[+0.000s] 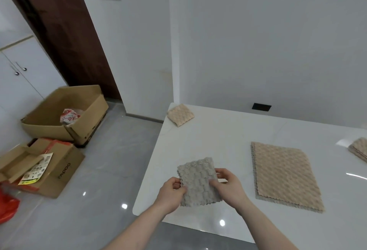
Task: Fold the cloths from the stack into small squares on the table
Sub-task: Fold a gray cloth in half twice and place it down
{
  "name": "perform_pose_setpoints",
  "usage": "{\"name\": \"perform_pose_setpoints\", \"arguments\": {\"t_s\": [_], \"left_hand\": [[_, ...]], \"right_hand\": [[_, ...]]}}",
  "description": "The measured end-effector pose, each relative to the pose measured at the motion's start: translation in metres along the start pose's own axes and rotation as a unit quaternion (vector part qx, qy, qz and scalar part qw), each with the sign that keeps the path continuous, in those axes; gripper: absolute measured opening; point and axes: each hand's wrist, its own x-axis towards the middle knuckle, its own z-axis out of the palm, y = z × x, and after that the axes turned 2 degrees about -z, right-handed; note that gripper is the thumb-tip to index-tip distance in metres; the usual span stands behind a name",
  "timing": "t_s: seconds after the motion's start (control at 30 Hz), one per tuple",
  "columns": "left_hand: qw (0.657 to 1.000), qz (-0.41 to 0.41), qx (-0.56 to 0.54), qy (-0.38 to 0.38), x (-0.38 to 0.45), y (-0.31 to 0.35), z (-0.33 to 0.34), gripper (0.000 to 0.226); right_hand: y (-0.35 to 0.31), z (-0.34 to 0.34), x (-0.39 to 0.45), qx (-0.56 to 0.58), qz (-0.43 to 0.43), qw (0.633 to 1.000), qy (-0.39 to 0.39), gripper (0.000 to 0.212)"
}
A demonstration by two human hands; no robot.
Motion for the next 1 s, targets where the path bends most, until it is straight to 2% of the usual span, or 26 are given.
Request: {"name": "perform_pose_setpoints", "arguments": {"t_s": [0.47, 0.63, 0.77, 1.0], "left_hand": [[0.995, -0.085, -0.056, -0.006, 0.095, 0.014, -0.052, 0.025], [0.994, -0.103, -0.027, -0.031, 0.157, 0.016, -0.077, 0.034], [0.994, -0.094, -0.014, -0.045, 0.198, 0.024, -0.096, 0.022], [0.992, -0.105, 0.005, -0.071, 0.254, 0.009, -0.111, 0.033]], "right_hand": [[-0.029, 0.073, 0.136, -0.103, 0.012, 0.994, -0.045, 0.034], [-0.034, 0.108, 0.187, -0.123, 0.035, 0.991, -0.031, 0.034], [-0.040, 0.135, 0.224, -0.130, 0.061, 0.990, -0.013, 0.033], [-0.034, 0.169, 0.275, -0.116, 0.101, 0.988, 0.010, 0.040]]}}
